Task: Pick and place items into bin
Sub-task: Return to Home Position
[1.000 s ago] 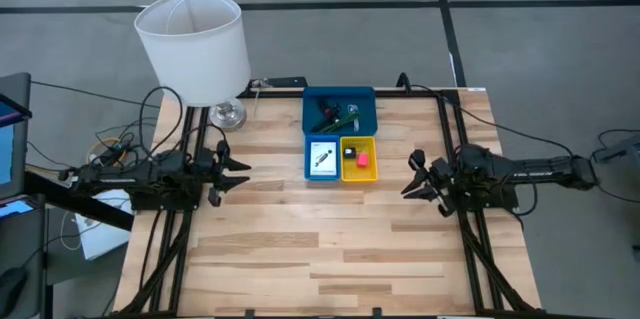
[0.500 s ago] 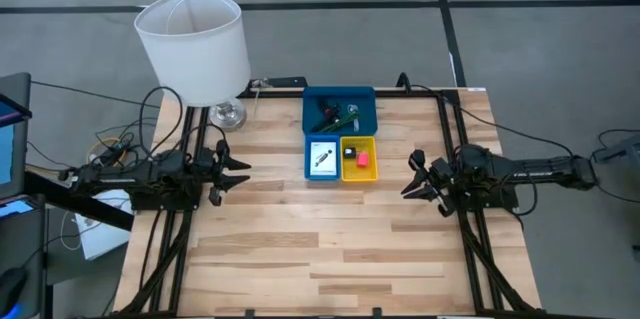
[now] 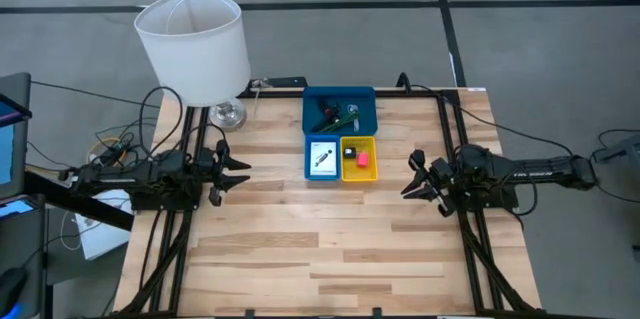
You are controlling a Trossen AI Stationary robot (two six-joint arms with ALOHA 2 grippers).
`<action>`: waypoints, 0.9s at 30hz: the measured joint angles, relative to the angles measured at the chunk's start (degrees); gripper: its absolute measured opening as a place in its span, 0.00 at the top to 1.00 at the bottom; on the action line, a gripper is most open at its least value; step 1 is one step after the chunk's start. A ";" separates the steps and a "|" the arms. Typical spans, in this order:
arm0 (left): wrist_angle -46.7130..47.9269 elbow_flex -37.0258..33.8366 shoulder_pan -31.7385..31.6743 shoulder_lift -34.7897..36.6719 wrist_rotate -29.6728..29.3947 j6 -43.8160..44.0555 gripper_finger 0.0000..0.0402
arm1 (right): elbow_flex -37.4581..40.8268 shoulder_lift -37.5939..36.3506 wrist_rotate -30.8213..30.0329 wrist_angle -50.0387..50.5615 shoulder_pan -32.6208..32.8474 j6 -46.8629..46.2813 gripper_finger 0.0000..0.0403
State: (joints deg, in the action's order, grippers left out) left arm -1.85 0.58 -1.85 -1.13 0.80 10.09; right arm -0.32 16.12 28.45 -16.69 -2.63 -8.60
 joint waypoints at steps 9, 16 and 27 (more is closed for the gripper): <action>0.02 0.00 0.00 0.00 0.00 0.17 0.64 | 0.02 -0.02 0.02 0.00 0.00 0.00 0.88; 0.02 0.00 0.00 0.00 0.02 -0.08 0.64 | 0.02 -0.02 0.02 0.00 0.00 0.00 0.88; 0.04 -0.02 0.00 0.00 0.02 0.13 0.64 | 0.02 -0.01 0.01 0.00 0.00 0.00 0.88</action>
State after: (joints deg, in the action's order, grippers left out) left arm -1.80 0.56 -1.85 -1.13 0.82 10.22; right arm -0.30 16.11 28.46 -16.69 -2.63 -8.60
